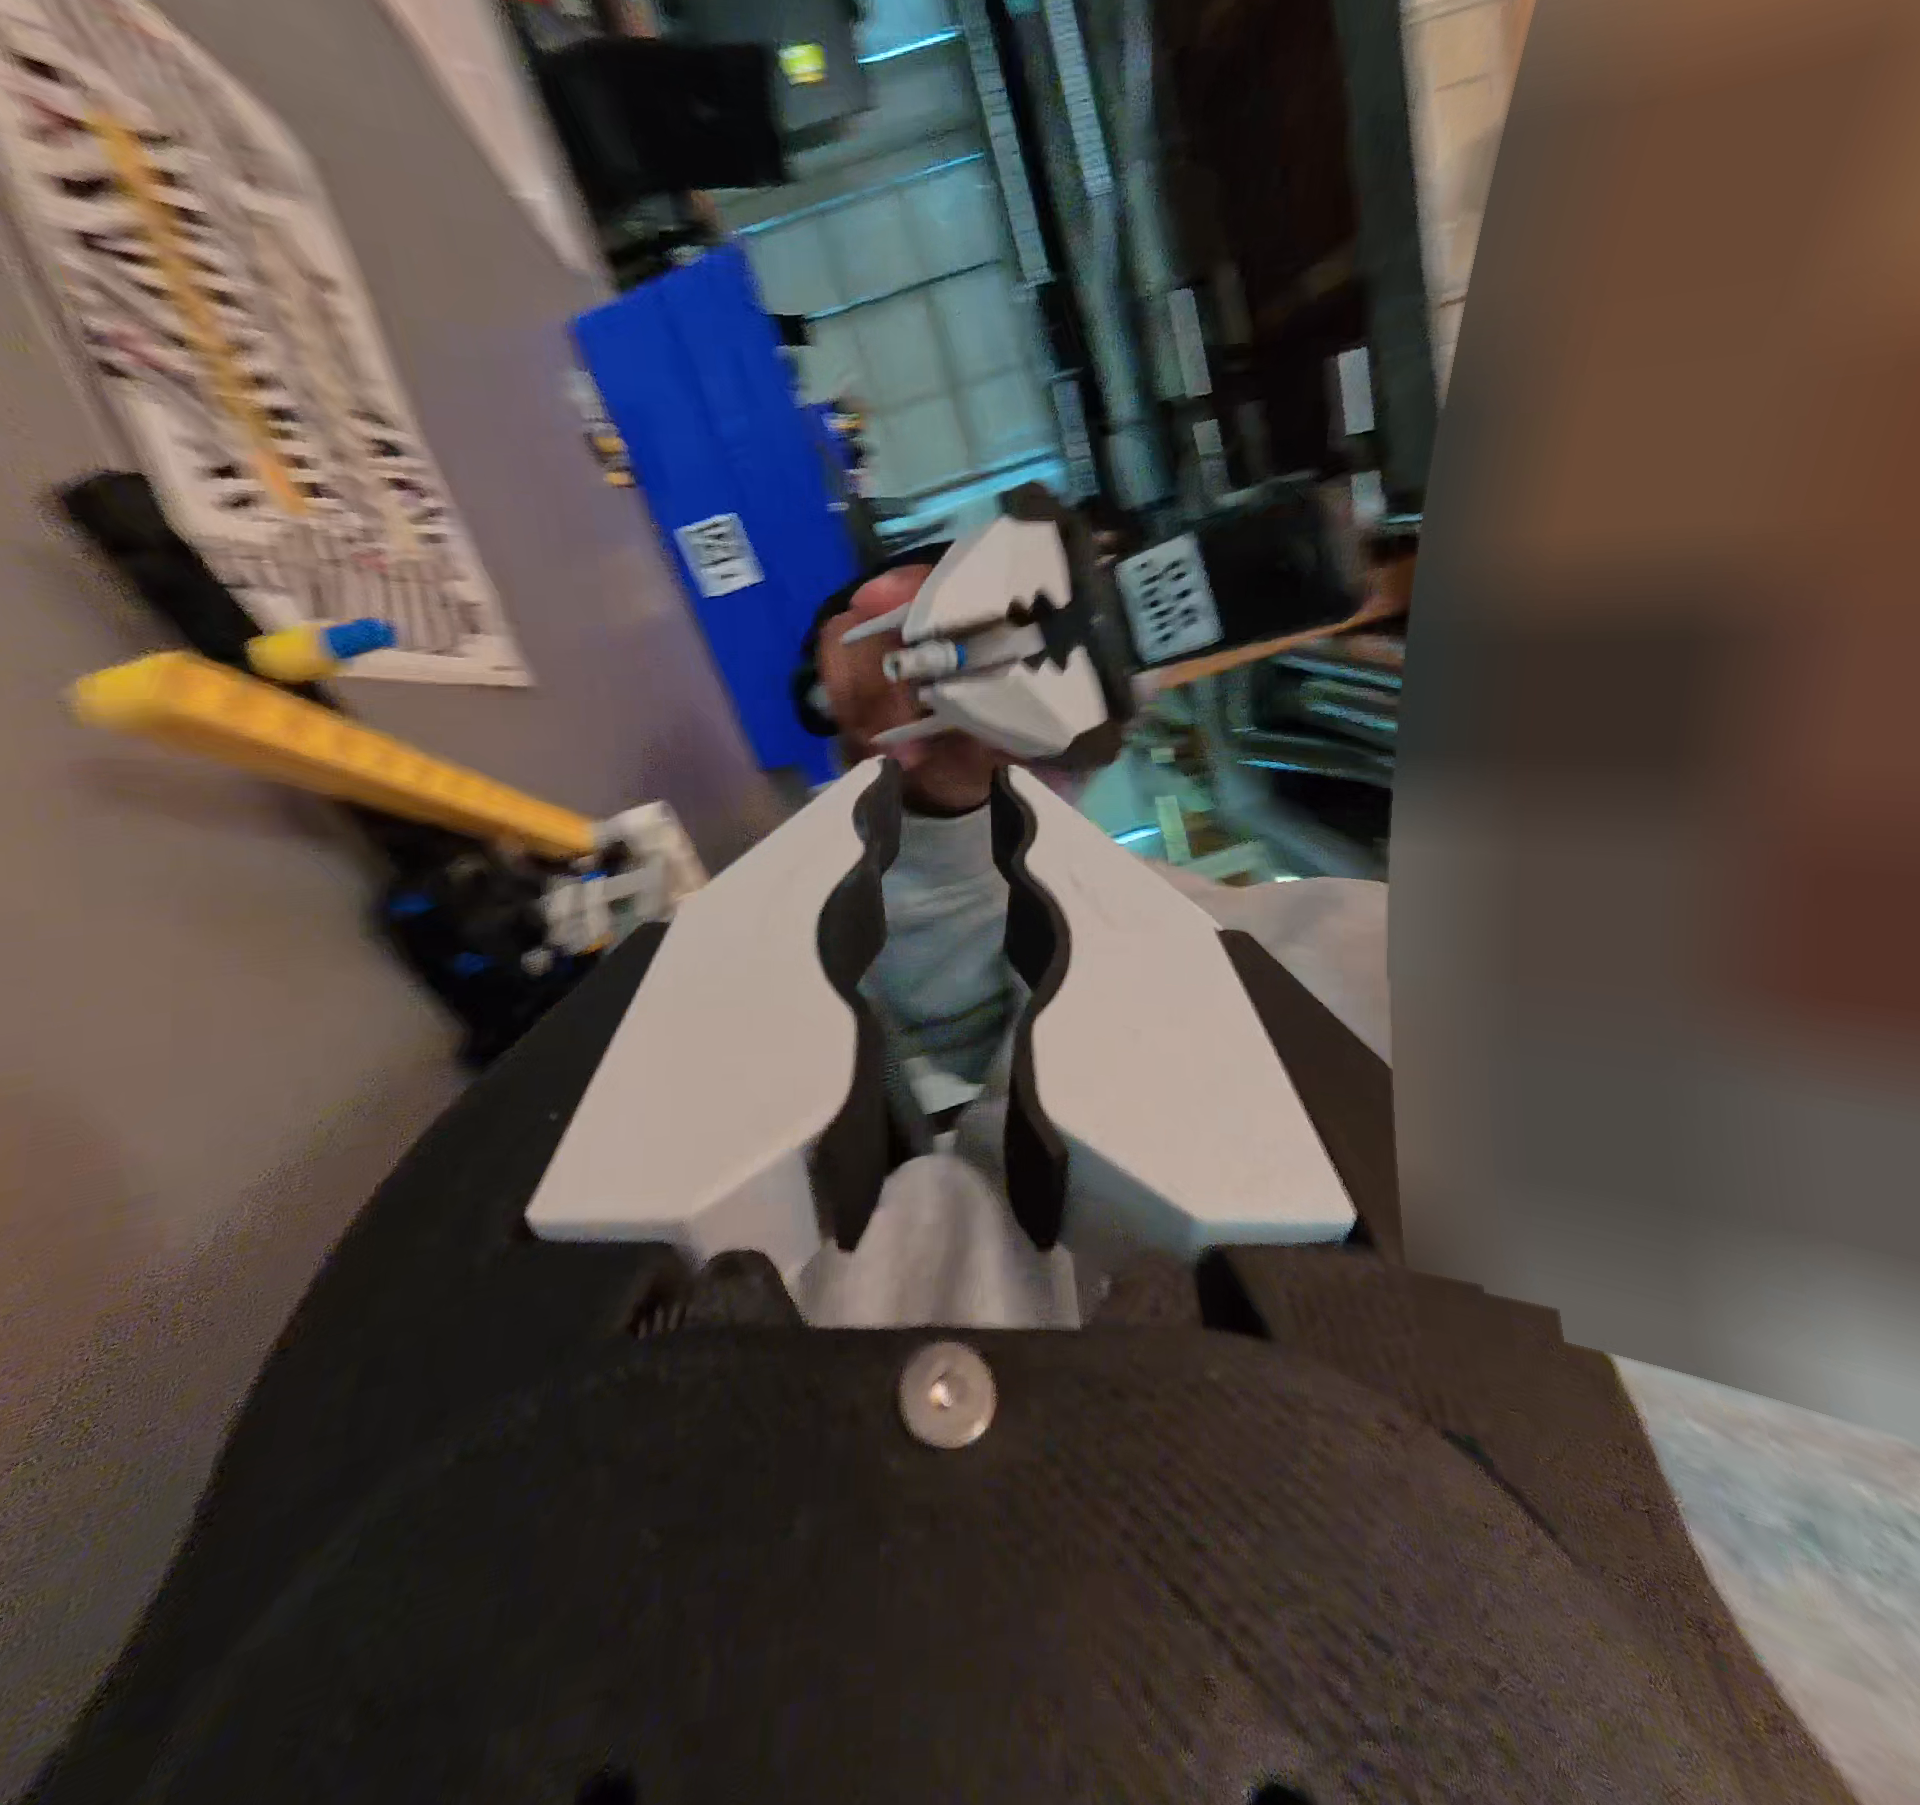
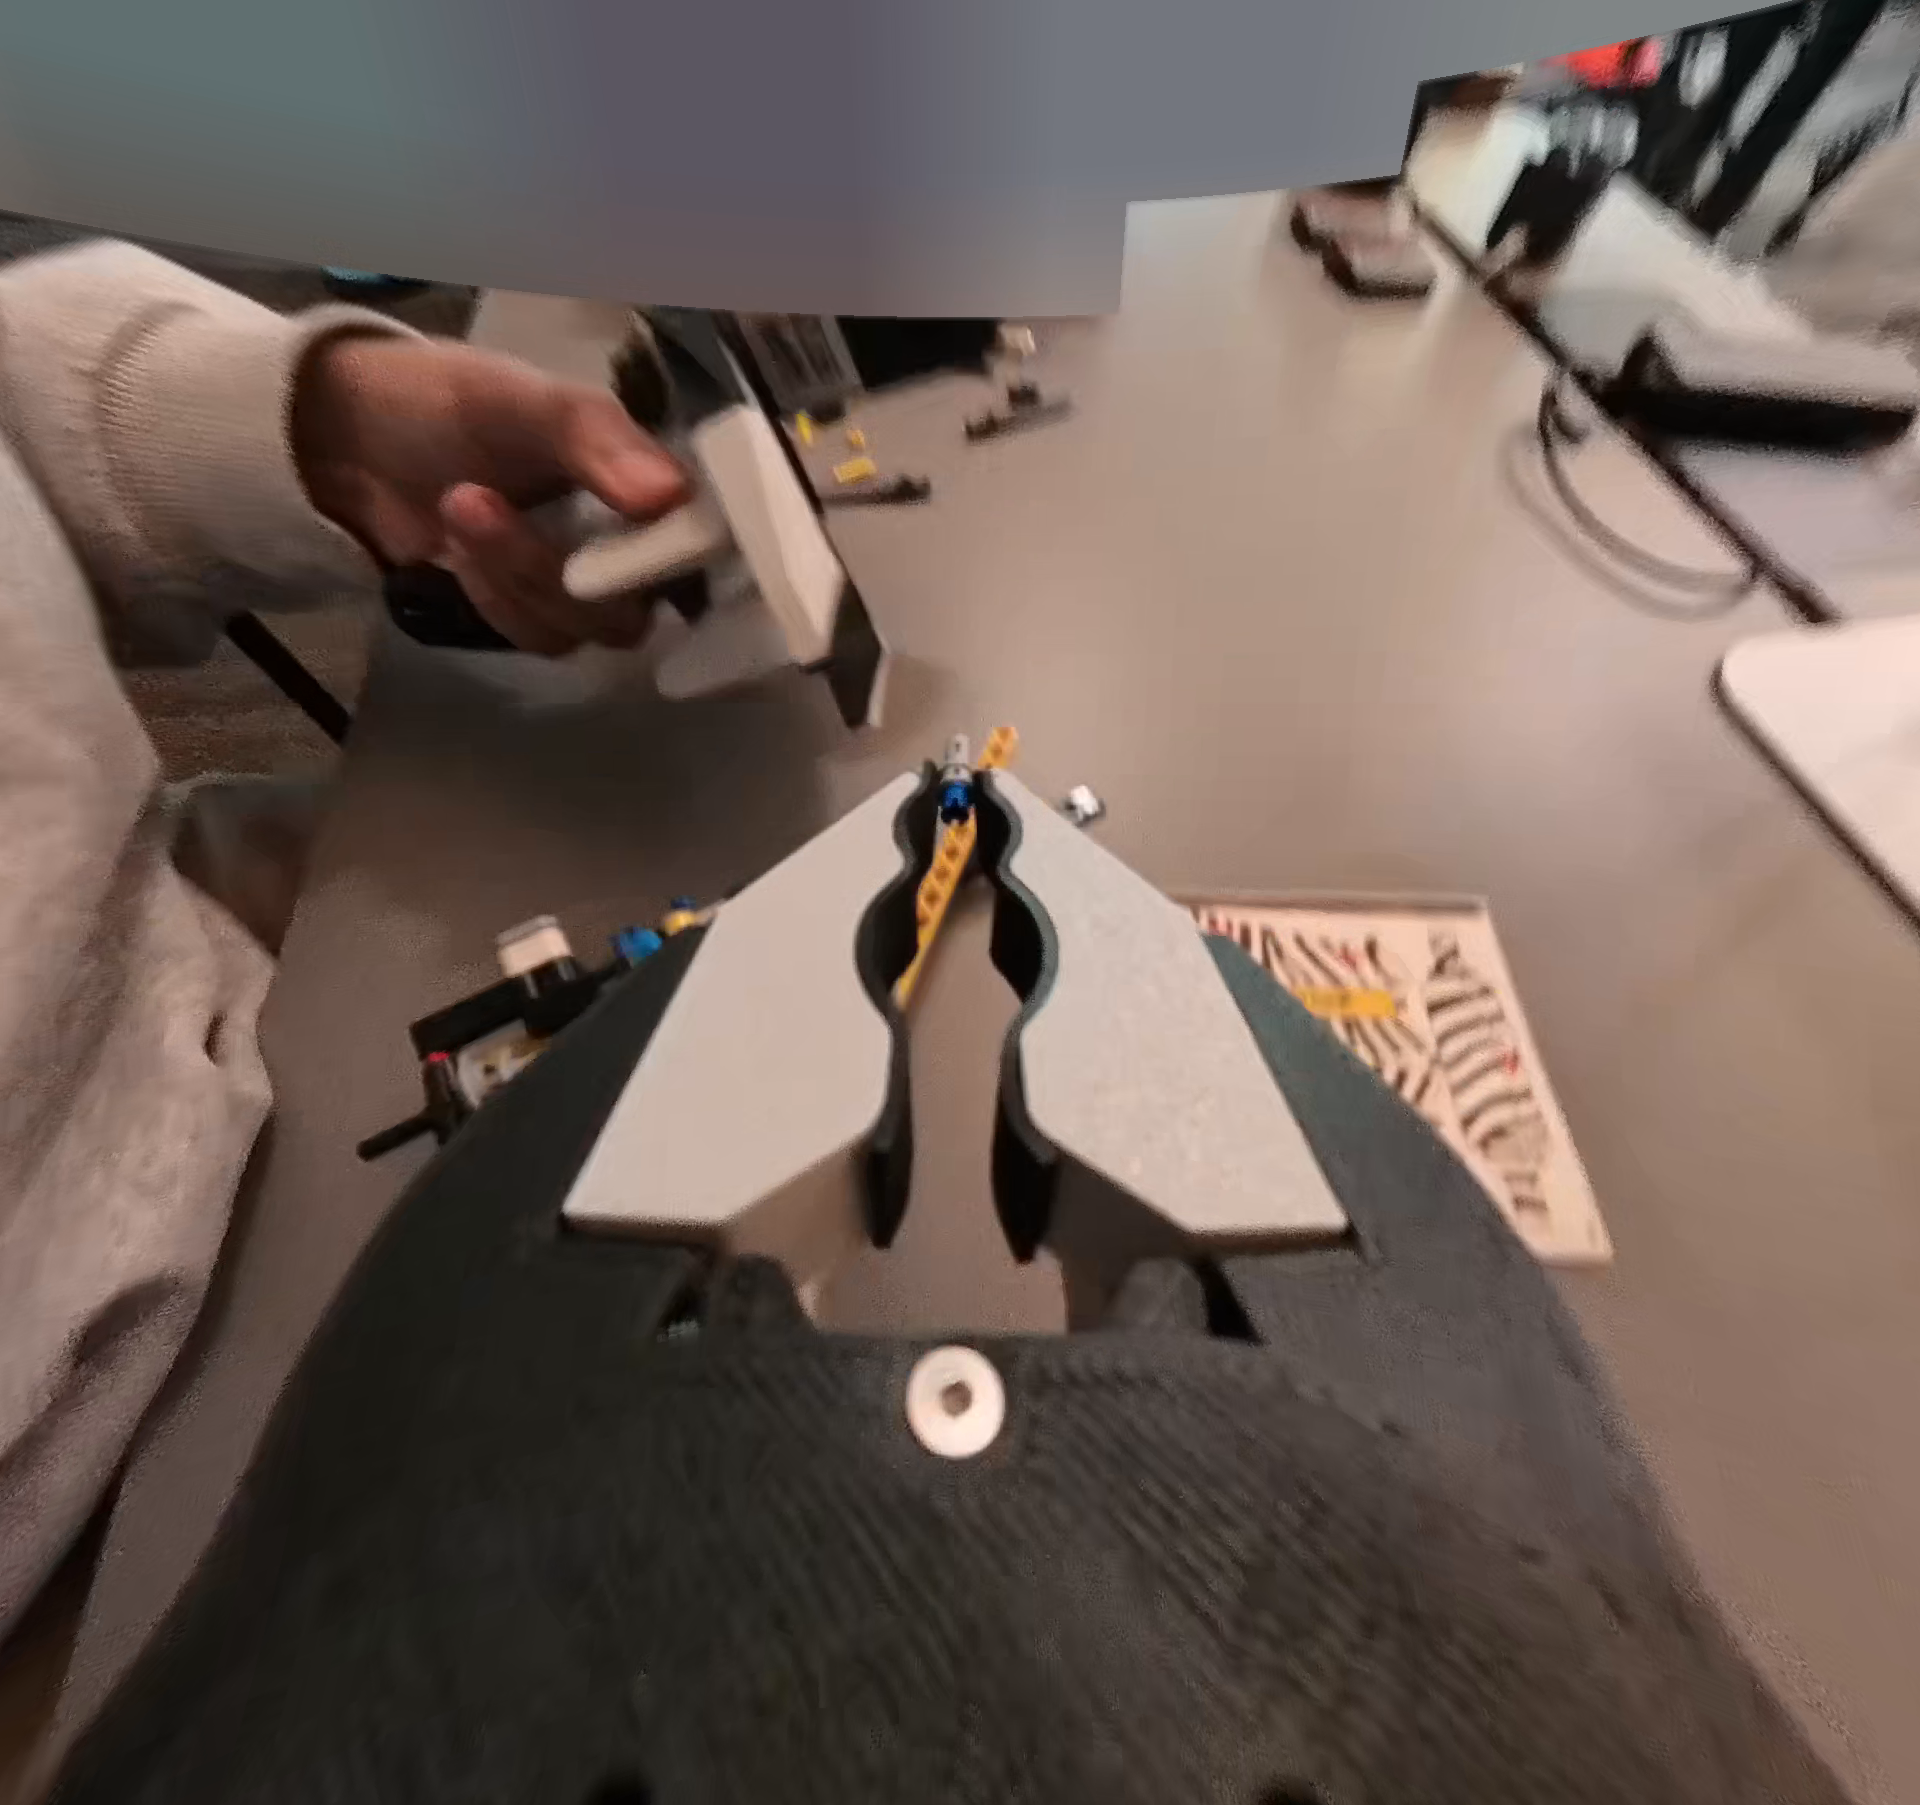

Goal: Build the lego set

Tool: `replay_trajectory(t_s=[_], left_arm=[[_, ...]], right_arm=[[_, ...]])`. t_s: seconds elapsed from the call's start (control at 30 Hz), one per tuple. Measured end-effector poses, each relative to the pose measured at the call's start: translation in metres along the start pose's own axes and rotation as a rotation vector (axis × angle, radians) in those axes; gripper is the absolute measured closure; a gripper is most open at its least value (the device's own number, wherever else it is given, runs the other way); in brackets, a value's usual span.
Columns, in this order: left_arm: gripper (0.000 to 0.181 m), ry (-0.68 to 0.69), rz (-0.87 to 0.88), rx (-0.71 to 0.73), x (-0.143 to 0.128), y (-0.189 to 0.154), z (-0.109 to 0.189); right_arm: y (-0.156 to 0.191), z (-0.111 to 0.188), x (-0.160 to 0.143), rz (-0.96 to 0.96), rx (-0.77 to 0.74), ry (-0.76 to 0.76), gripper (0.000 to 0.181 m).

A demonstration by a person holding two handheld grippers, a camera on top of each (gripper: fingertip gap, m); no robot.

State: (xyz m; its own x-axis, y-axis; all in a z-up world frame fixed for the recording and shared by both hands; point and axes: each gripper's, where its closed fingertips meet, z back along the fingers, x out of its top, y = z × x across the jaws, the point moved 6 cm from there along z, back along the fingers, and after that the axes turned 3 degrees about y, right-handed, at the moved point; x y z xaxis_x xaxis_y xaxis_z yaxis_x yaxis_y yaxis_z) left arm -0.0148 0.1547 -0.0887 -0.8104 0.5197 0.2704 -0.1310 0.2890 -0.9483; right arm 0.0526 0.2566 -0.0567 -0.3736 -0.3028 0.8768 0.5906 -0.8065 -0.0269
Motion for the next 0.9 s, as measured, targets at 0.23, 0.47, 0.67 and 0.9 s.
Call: replay_trajectory(t_s=[0.23,0.47,0.67,0.9], left_arm=[[0.139,0.164,-0.159,0.589,-0.004,0.047,0.023],[0.134,0.205,-0.15,0.55,-0.004,0.054,0.001],[0.135,0.179,-0.138,0.519,-0.003,0.056,-0.006],[0.154,0.13,-0.125,0.458,0.0,0.059,-0.013]], right_arm=[[-0.016,-0.032,-0.036,-0.249,0.041,0.26,0.176],[-0.02,-0.048,-0.048,-0.288,0.003,0.329,0.176],[-0.012,-0.051,-0.046,-0.334,0.107,0.298,0.176],[-0.014,-0.039,-0.048,-0.35,0.1,0.286,0.176]])
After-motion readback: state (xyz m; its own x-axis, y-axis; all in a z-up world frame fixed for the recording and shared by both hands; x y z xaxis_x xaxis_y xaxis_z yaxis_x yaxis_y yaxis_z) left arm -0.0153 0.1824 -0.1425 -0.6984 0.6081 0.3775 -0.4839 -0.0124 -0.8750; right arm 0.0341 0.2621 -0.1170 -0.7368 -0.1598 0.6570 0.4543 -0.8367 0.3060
